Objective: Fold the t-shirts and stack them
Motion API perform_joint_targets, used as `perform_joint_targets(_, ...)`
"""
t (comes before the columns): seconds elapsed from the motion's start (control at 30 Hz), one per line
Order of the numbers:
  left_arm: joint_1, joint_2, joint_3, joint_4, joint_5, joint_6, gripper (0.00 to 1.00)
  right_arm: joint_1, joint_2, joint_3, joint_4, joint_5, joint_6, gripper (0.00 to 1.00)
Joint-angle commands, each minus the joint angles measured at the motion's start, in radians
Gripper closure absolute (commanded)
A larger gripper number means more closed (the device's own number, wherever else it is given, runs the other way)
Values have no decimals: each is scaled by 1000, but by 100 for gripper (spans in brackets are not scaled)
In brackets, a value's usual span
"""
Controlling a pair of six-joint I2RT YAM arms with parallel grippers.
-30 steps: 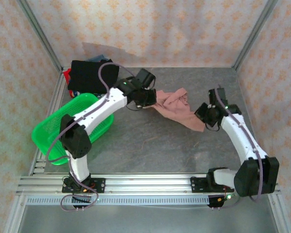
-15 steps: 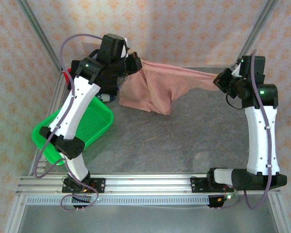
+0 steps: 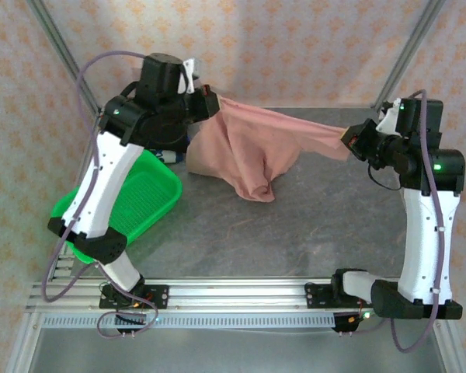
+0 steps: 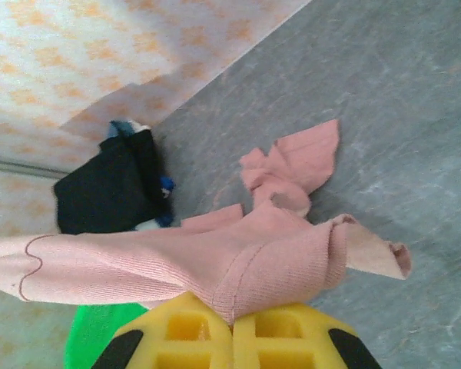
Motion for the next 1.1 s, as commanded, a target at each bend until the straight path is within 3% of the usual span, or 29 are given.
perform_joint_targets(0.0, -2, -21, 148, 39, -40, 49, 100, -14, 0, 77, 59, -119, 72, 100)
perform_joint_targets(0.13, -10, 31, 314, 21, -39, 60, 100, -15, 13, 141, 125, -199, 137, 100)
perform_joint_targets(0.4, -38, 106, 395, 121, -18, 61, 100, -58, 45, 229, 150, -282, 241, 100)
perform_joint_targets(0.53, -98, 166, 407, 103, -42, 99, 100, -164, 43, 212, 9, -238, 154, 100)
perform_joint_targets(0.63, -158, 200, 384, 74, -71, 122, 100, -211, 36, 169, -78, -131, 48, 100)
perform_joint_targets(0.87, -235, 151, 82, 110, -75, 85, 100, -238, 14, 79, -137, 87, -91, 100)
perform_joint_targets(1.07, -236, -32, -394, 245, -133, -42, 100, -229, -1, -79, -100, 3, -102, 100)
